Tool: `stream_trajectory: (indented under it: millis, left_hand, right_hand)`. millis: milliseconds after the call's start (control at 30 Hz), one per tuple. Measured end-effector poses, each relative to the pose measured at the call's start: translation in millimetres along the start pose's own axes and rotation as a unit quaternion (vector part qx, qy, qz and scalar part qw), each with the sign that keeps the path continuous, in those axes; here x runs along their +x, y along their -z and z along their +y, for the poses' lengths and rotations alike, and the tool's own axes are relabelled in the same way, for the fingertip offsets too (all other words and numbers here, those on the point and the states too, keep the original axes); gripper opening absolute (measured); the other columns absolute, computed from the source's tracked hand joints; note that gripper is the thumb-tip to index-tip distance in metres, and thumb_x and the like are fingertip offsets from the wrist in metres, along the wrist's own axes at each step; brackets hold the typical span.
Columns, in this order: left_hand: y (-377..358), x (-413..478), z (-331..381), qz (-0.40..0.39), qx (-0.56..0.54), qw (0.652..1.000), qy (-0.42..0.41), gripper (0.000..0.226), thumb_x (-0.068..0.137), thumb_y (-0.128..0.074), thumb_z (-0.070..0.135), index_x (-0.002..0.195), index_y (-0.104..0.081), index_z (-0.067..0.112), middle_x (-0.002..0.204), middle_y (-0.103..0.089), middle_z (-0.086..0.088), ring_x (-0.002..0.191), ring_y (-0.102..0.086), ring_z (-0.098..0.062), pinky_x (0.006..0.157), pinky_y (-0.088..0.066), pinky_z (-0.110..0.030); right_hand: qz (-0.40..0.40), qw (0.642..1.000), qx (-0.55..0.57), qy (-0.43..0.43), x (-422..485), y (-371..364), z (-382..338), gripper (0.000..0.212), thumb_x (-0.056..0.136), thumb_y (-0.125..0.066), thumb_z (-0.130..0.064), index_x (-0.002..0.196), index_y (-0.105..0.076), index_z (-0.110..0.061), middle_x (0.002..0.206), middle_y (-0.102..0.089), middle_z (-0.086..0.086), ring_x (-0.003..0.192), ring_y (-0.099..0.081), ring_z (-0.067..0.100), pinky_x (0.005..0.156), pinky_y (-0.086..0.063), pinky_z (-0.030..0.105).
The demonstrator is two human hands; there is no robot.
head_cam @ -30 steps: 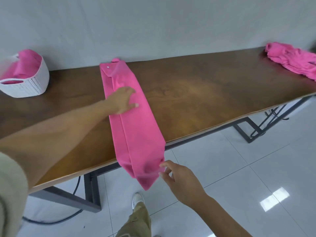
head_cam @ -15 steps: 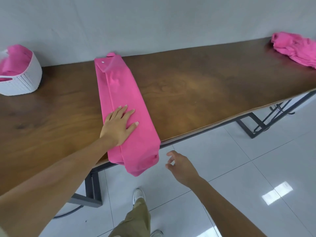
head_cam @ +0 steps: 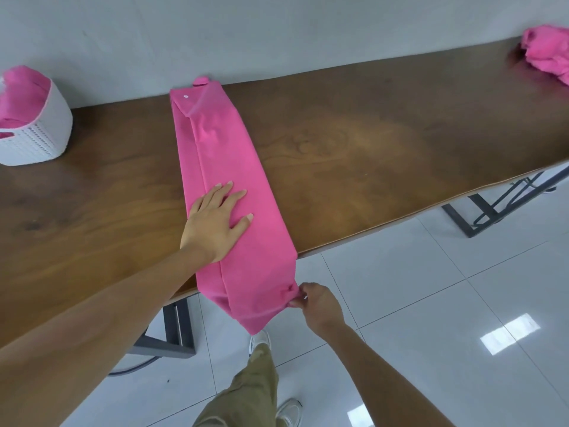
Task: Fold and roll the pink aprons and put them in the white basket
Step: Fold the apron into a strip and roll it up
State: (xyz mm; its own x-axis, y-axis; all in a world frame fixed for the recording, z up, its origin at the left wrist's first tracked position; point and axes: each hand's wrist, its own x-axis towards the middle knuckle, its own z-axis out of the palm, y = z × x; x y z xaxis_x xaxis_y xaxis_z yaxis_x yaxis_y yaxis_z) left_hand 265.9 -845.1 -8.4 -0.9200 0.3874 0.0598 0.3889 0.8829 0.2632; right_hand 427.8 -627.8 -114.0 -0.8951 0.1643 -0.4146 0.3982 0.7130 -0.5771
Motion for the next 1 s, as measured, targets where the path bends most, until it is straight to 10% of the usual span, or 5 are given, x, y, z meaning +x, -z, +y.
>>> stream_trajectory:
  millis: [400,1000]
  left_hand:
    - [-1,0,0,0.004,-0.001,1.0,0.001,0.063,0.101,-0.03,0.064,0.157,-0.029,0.036,0.168,-0.018,0.006,0.156,-0.008,-0.015,0.127,-0.012,-0.044]
    - [1,-9,4,-0.031,0.012,0.999,-0.016,0.072,0.097,-0.008,0.067,0.162,-0.009,0.036,0.17,-0.004,0.005,0.157,0.005,-0.015,0.127,-0.002,-0.04]
  right_hand:
    - [0.019,1.0,-0.003,-0.014,-19,-18,12,0.017,0.099,-0.061,-0.036,0.088,-0.058,-0.023,0.09,-0.065,-0.01,0.078,-0.059,0.01,0.062,-0.04,0.022]
    - [0.134,0.967,-0.021,0.214,-26,123,-83,0.013,0.099,-0.057,-0.04,0.104,-0.066,-0.031,0.098,-0.063,-0.021,0.098,-0.057,0.003,0.08,-0.049,0.02]
